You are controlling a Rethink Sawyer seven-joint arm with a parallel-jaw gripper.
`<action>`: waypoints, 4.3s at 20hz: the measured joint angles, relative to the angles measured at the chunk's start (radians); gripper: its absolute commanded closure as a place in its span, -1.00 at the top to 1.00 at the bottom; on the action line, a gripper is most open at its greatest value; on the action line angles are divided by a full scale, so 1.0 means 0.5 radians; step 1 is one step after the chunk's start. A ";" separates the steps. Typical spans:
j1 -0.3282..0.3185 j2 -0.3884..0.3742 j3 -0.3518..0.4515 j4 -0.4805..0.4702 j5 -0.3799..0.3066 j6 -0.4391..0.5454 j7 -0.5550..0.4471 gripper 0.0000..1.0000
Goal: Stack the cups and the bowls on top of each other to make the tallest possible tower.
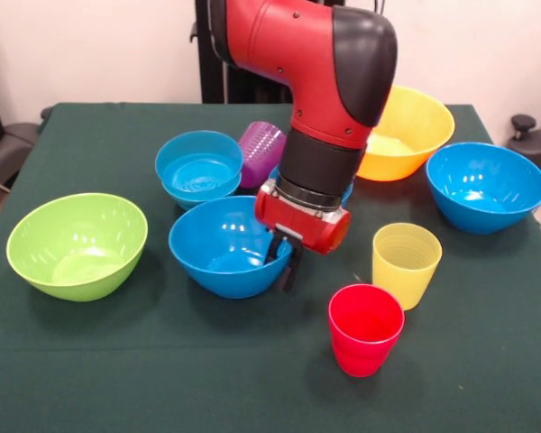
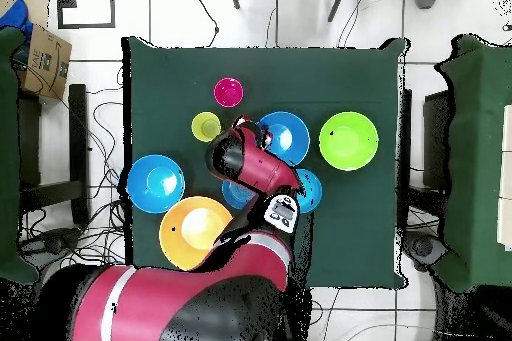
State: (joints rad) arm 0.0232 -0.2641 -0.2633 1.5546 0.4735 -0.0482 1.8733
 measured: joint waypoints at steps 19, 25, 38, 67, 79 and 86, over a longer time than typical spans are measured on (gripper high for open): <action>-0.087 0.006 0.003 -0.014 -0.003 0.005 0.000 -1.00; -0.100 -0.018 0.002 -0.013 -0.003 0.073 0.000 -1.00; -0.096 -0.212 -0.003 0.048 -0.004 0.393 0.000 -1.00; 0.101 -0.340 -0.314 0.037 -0.006 1.060 0.000 -1.00; 0.103 -0.367 -0.379 0.031 -0.007 1.178 0.000 -1.00; 0.122 -0.389 -0.430 0.019 -0.007 1.276 0.000 -1.00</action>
State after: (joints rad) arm 0.0842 -0.4585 -0.4781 1.5640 0.4701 0.5896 1.8733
